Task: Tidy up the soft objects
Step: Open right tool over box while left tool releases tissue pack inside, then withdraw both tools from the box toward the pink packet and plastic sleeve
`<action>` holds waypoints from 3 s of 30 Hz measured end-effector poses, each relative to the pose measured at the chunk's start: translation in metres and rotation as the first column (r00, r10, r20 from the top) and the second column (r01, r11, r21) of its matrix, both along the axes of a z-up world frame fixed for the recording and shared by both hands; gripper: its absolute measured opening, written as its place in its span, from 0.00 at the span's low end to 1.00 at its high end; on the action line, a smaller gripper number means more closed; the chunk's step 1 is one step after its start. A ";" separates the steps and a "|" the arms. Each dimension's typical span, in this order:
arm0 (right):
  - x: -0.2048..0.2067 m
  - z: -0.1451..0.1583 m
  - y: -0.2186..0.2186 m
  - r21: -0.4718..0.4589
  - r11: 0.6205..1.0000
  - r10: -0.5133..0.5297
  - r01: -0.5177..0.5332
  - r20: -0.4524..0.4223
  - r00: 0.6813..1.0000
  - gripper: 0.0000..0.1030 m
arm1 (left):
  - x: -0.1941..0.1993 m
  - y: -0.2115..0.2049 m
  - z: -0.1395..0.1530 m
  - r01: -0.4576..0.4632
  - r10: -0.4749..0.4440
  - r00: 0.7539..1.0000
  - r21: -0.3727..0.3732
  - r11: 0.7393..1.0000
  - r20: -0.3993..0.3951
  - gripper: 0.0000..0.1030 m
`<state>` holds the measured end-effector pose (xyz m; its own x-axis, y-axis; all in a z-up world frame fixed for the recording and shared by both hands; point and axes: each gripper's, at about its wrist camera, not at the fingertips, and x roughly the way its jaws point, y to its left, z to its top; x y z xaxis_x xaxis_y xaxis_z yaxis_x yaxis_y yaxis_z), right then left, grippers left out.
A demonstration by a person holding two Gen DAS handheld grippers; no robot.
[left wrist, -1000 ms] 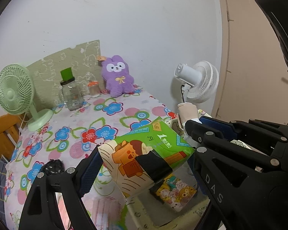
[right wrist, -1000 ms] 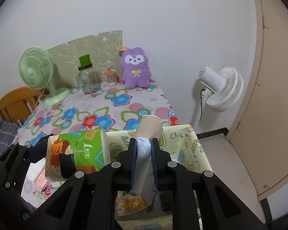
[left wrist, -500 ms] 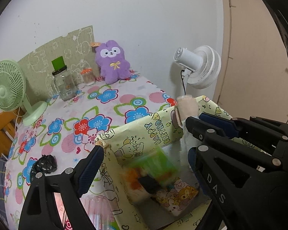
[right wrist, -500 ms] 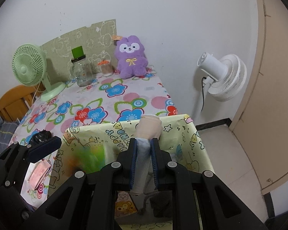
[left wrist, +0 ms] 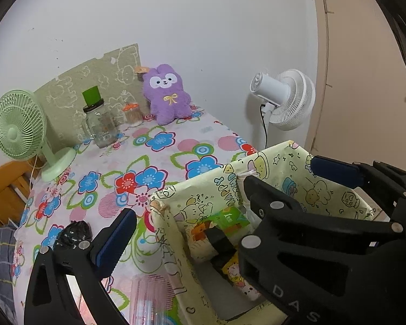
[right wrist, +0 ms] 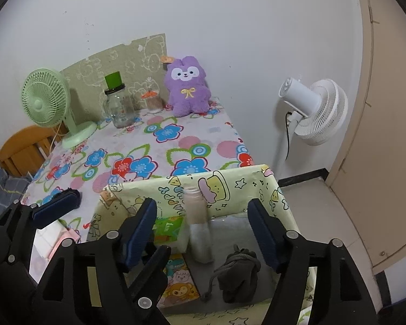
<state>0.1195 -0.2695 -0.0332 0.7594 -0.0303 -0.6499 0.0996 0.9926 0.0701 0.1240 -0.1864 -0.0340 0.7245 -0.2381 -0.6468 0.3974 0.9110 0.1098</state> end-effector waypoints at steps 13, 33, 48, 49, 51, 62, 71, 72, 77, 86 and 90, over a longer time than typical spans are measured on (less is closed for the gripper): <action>-0.021 0.015 0.023 -0.032 0.999 -0.004 0.006 0.042 0.999 0.80 | -0.019 0.024 0.010 -0.006 0.007 1.000 -0.027 1.000 0.020 1.00; -0.048 0.023 0.082 -0.048 0.998 0.033 -0.029 0.087 0.996 0.80 | -0.047 0.080 0.020 -0.044 0.046 0.997 -0.036 0.998 0.063 0.99; -0.057 0.019 0.120 -0.049 0.997 0.068 -0.064 0.078 0.995 0.80 | -0.056 0.116 0.015 -0.067 0.070 0.995 -0.042 0.997 0.068 0.98; -0.056 0.018 0.124 -0.049 0.996 0.073 -0.069 0.075 0.995 0.80 | -0.057 0.119 0.014 -0.069 0.072 0.995 -0.041 0.997 0.067 0.98; -0.056 0.016 0.128 -0.046 0.996 0.082 -0.079 0.071 0.994 0.80 | -0.057 0.124 0.012 -0.072 0.075 0.995 -0.040 0.997 0.064 0.98; -0.056 0.001 0.157 -0.037 0.992 0.120 -0.117 0.069 0.990 0.80 | -0.058 0.152 -0.002 -0.098 0.100 0.994 -0.038 0.994 0.046 0.98; -0.052 -0.014 0.176 -0.026 0.989 0.149 -0.148 0.058 0.987 0.80 | -0.055 0.171 -0.017 -0.109 0.110 0.994 -0.036 0.993 0.025 0.98; -0.051 -0.016 0.177 -0.024 0.988 0.151 -0.150 0.055 0.987 0.80 | -0.055 0.172 -0.018 -0.111 0.112 0.993 -0.035 0.993 0.022 0.98; -0.046 -0.025 0.184 -0.022 0.988 0.155 -0.154 0.041 0.987 0.80 | -0.051 0.180 -0.027 -0.123 0.123 0.992 -0.036 0.992 0.000 0.98; -0.037 -0.043 0.186 -0.025 0.991 0.132 -0.131 0.020 0.991 0.80 | -0.036 0.193 -0.045 -0.167 0.165 0.985 -0.046 0.985 -0.053 0.98; -0.036 -0.046 0.192 -0.073 0.990 0.127 -0.125 0.030 0.991 0.80 | -0.031 0.197 -0.053 -0.180 0.176 0.981 -0.041 0.983 -0.076 0.98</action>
